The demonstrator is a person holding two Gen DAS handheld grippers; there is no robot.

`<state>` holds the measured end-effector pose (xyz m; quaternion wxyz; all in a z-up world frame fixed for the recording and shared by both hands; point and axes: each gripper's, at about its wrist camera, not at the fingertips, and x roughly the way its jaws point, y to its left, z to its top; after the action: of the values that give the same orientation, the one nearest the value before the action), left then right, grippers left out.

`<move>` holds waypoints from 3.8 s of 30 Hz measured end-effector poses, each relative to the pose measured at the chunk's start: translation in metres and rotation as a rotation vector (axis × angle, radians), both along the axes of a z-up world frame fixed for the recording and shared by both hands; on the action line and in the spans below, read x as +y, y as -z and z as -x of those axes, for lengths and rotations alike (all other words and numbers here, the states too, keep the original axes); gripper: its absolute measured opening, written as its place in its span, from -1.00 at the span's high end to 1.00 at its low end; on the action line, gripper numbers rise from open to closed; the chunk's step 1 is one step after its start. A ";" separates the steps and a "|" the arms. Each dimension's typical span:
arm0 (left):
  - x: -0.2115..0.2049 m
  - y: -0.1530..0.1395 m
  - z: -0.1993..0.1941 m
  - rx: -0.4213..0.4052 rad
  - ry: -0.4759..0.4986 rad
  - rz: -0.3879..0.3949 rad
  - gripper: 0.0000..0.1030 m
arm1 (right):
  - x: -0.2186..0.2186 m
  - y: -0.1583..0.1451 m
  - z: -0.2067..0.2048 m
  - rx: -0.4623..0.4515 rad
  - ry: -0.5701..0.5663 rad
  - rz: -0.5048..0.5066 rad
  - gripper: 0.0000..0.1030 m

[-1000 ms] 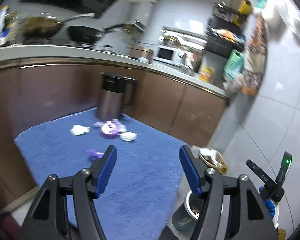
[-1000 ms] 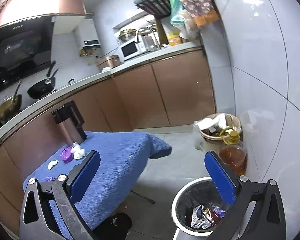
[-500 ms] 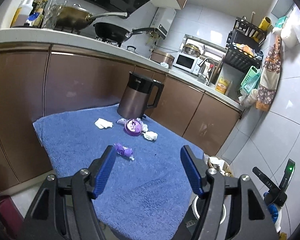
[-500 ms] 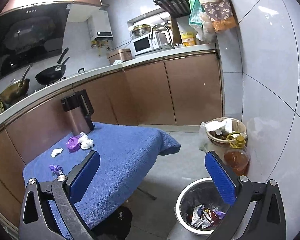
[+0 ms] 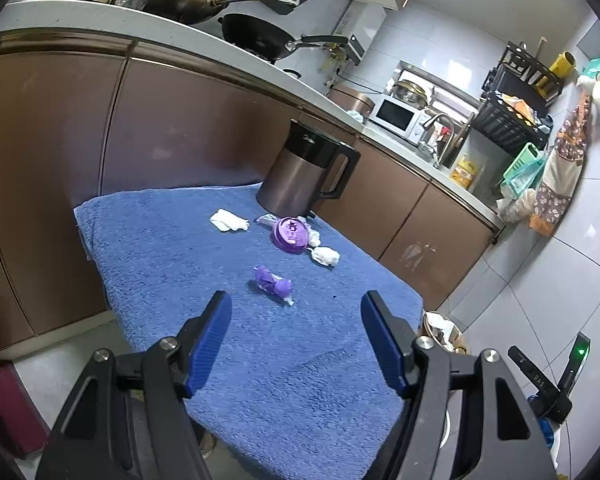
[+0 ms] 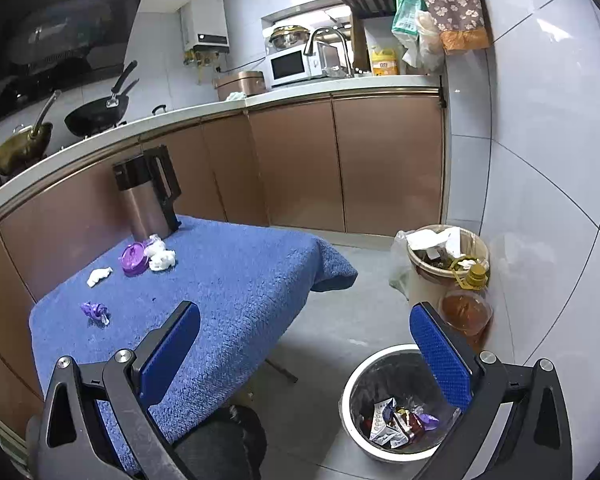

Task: Collect trash
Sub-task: 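Move both grippers back toward the remaining trash on the towel, then grasp white tissue with right gripper while left gripper grasps purple cup lid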

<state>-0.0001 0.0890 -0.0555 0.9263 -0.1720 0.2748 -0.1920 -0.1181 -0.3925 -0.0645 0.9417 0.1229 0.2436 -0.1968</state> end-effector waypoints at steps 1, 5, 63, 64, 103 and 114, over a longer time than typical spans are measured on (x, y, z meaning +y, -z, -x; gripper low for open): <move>0.001 0.001 0.000 0.003 -0.004 0.000 -0.27 | 0.001 0.001 -0.001 0.003 -0.002 0.002 -1.00; 0.003 0.007 0.000 0.020 -0.021 0.003 -0.27 | 0.002 0.004 -0.003 0.014 -0.012 0.000 -1.00; -0.015 0.028 -0.029 0.101 -0.012 -0.057 -0.28 | -0.025 0.011 0.001 0.014 0.002 -0.024 -1.00; -0.020 0.030 -0.036 0.108 -0.003 -0.074 -0.28 | -0.025 0.011 -0.004 0.011 -0.006 -0.031 -1.00; -0.151 0.140 -0.416 0.392 0.412 -0.108 -0.24 | 0.103 0.112 -0.435 0.279 -0.581 -0.177 -0.57; -0.153 0.147 -0.419 0.430 0.428 -0.028 0.44 | 0.107 0.125 -0.444 0.336 -0.592 -0.170 0.46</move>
<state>0.4192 -0.0644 -0.2024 0.7876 -0.1343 0.4971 -0.3384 0.3255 -0.2851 -0.1897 0.8910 0.0907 0.4360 0.0885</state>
